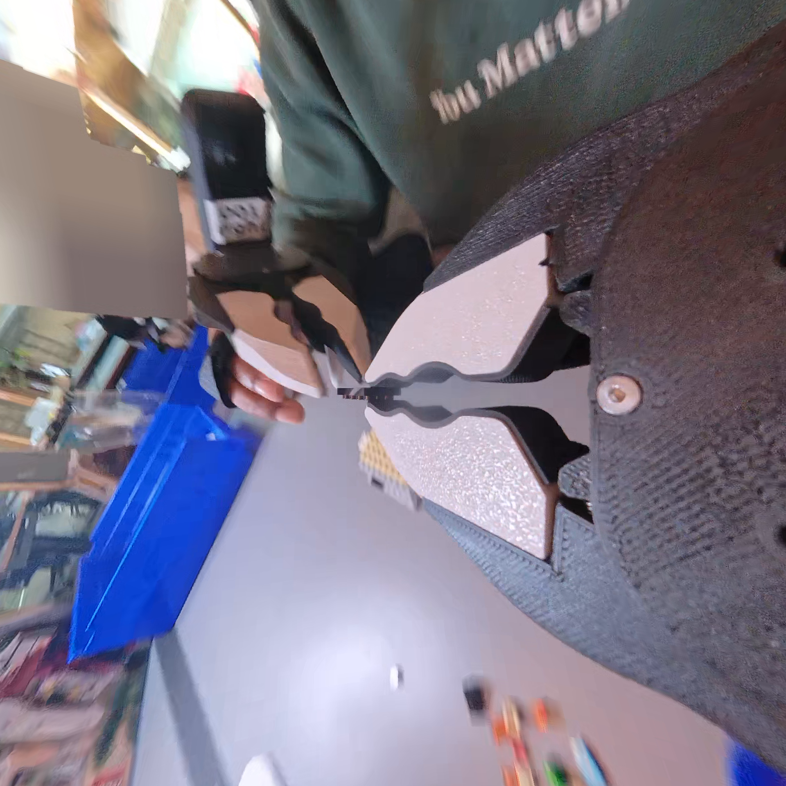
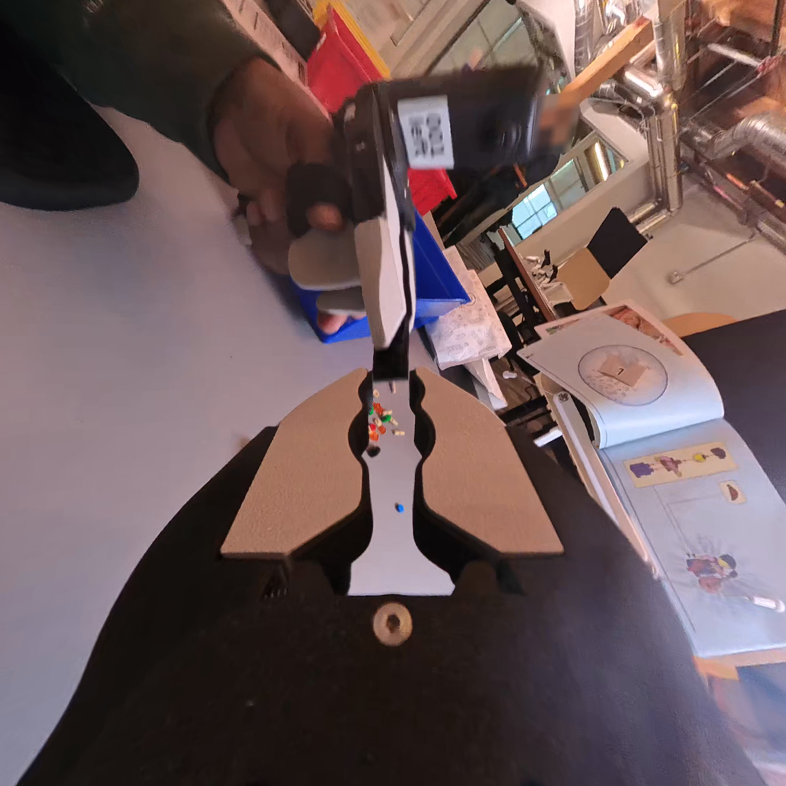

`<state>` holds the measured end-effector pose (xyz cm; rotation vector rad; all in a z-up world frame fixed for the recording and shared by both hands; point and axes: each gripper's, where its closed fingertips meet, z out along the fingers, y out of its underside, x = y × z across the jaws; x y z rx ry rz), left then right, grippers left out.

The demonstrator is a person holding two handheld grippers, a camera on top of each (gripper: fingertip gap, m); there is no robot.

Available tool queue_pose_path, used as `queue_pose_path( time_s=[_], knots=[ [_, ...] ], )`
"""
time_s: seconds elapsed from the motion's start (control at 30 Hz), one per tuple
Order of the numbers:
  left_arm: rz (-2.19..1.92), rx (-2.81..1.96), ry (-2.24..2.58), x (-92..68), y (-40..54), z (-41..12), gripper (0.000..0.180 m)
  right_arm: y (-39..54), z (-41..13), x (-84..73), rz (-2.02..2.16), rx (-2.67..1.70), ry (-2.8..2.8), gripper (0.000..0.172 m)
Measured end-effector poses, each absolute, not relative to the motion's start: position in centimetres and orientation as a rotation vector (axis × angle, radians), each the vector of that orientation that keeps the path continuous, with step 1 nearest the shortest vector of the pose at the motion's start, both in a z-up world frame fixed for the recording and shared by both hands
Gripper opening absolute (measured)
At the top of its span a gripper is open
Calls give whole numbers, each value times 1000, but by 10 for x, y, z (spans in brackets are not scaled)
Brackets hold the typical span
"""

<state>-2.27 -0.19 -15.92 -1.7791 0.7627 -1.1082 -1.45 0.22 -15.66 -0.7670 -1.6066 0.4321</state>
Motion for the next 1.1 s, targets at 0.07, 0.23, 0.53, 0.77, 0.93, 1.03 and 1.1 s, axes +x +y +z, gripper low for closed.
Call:
queue_pose_path(
  time_s=[0.07, 0.23, 0.53, 0.77, 0.93, 1.03, 1.1],
  knots=[
    [-649, -1780, 869, -60, 12, -158, 5, 20, -170, 1, 467, -934, -1650, 35],
    [82, -2050, 858, -194, 19, -176, 5, 53, -253, 69, 677, -1494, -1840, 47],
    [271, -2281, 717, -261, 16, -219, 72, 60, -294, 79, 788, -1664, -1840, 54],
    [-78, -1984, 1040, -141, 10, -196, 51, 59, -294, 75, 802, -1622, -1861, 49],
    [-283, -2022, 1440, -46, -7, -268, 58, 53, -293, 73, 817, -1566, -1877, 50],
    [-344, -2073, 1522, -24, 2, -303, 60, 48, -292, 72, 808, -1516, -1884, 50],
    [-490, -2094, 1485, -9, 4, -302, 46, 45, -290, 72, 795, -1471, -1888, 50]
  ],
)
